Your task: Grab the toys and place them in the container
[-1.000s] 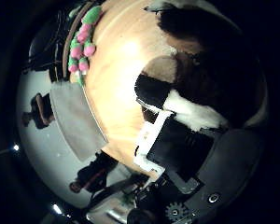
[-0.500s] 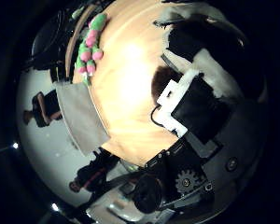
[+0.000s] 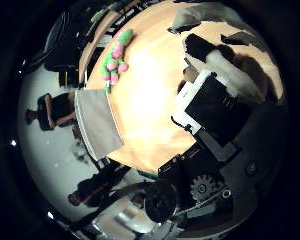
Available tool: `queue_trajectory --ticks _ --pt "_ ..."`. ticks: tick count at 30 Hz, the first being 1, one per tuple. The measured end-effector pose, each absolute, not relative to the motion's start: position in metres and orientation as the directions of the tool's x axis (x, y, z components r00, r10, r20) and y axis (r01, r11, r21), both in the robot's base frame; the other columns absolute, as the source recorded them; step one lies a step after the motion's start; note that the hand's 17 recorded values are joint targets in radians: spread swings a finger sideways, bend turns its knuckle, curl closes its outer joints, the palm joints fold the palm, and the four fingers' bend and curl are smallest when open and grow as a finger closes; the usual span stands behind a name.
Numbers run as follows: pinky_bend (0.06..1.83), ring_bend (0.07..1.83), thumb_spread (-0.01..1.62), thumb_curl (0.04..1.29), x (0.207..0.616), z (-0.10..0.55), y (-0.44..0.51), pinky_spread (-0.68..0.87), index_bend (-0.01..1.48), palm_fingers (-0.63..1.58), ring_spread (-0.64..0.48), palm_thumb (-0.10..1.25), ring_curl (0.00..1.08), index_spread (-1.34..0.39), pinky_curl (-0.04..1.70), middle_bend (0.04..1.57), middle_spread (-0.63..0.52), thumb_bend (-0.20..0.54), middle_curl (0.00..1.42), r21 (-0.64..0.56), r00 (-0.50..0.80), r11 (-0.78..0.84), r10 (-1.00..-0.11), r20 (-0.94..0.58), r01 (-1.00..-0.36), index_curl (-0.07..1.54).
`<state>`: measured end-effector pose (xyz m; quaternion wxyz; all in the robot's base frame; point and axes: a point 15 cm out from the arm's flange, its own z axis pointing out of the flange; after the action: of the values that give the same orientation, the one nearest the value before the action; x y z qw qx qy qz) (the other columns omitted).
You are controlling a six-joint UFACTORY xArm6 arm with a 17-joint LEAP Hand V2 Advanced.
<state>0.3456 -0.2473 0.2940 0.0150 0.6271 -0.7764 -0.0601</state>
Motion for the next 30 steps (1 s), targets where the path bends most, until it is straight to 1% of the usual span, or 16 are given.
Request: queue_trajectory --ticks 9,13,15,17,18,19,20,21,22,23,24,26,30 --pt "1.12 1.2 0.97 0.33 0.338 0.315 -0.243 -0.52 0.47 1.23 -0.34 1.01 0.47 -0.55 0.44 0.92 -0.41 -0.018 0.57 0.087 -0.204 0.2 -0.978 -0.042 -0.976 0.59" --pt "1.14 1.18 0.97 0.33 0.336 0.316 -0.248 -0.53 0.45 1.18 -0.34 1.0 0.46 -0.56 0.45 0.91 -0.41 -0.023 0.57 0.079 -0.212 0.208 -0.977 -0.041 -0.975 0.6" --pt "1.19 1.14 0.97 0.31 0.332 0.316 -0.255 -0.54 0.39 1.05 -0.36 0.9 0.45 -0.57 0.46 0.82 -0.43 -0.063 0.54 0.074 -0.222 0.219 -0.974 -0.041 -0.973 0.59" --pt "1.23 1.1 0.96 0.29 0.329 0.316 -0.26 -0.56 0.31 0.88 -0.37 0.78 0.44 -0.58 0.48 0.73 -0.43 -0.077 0.52 0.072 -0.221 0.218 -0.974 -0.041 -0.973 0.58" --pt "1.24 1.07 0.96 0.28 0.327 0.316 -0.263 -0.56 0.29 0.76 -0.37 0.74 0.44 -0.58 0.48 0.67 -0.42 -0.086 0.51 0.071 -0.221 0.217 -0.974 -0.042 -0.973 0.58" --pt "1.22 1.03 0.96 0.27 0.326 0.316 -0.264 -0.54 0.27 0.57 -0.35 0.67 0.43 -0.57 0.48 0.6 -0.4 -0.095 0.49 0.071 -0.215 0.211 -0.976 -0.043 -0.975 0.58" --pt "1.17 0.97 0.95 0.26 0.325 0.315 -0.265 -0.49 0.31 0.38 -0.32 0.6 0.43 -0.57 0.49 0.57 -0.37 -0.095 0.48 0.072 -0.213 0.21 -0.976 -0.044 -0.975 0.6" --pt "1.06 0.88 0.94 0.25 0.326 0.315 -0.265 -0.39 0.35 0.22 -0.27 0.54 0.4 -0.57 0.47 0.56 -0.34 -0.093 0.48 0.074 -0.21 0.207 -0.977 -0.045 -0.976 0.6" --pt "0.99 0.79 0.93 0.25 0.325 0.313 -0.266 -0.28 0.34 0.09 -0.22 0.46 0.37 -0.55 0.45 0.52 -0.3 -0.097 0.46 0.077 -0.206 0.202 -0.978 -0.046 -0.976 0.58" --pt "0.97 0.76 0.93 0.25 0.325 0.313 -0.267 -0.2 0.34 0.1 -0.19 0.44 0.35 -0.54 0.43 0.51 -0.28 -0.075 0.45 0.079 -0.2 0.196 -0.979 -0.045 -0.977 0.56" --pt "0.92 0.68 0.92 0.24 0.325 0.312 -0.267 -0.09 0.32 0.02 -0.14 0.39 0.31 -0.53 0.4 0.48 -0.25 -0.074 0.43 0.081 -0.194 0.19 -0.98 -0.045 -0.978 0.54" --pt "0.86 0.6 0.91 0.24 0.325 0.309 -0.268 0.07 0.29 -0.03 -0.07 0.35 0.27 -0.51 0.35 0.42 -0.2 -0.058 0.41 0.087 -0.181 0.177 -0.982 -0.045 -0.98 0.5" --pt "0.8 0.5 0.9 0.26 0.328 0.302 -0.267 0.24 0.21 -0.05 0.02 0.32 0.24 -0.48 0.3 0.35 -0.14 -0.039 0.37 0.104 -0.17 0.164 -0.984 -0.05 -0.981 0.45"
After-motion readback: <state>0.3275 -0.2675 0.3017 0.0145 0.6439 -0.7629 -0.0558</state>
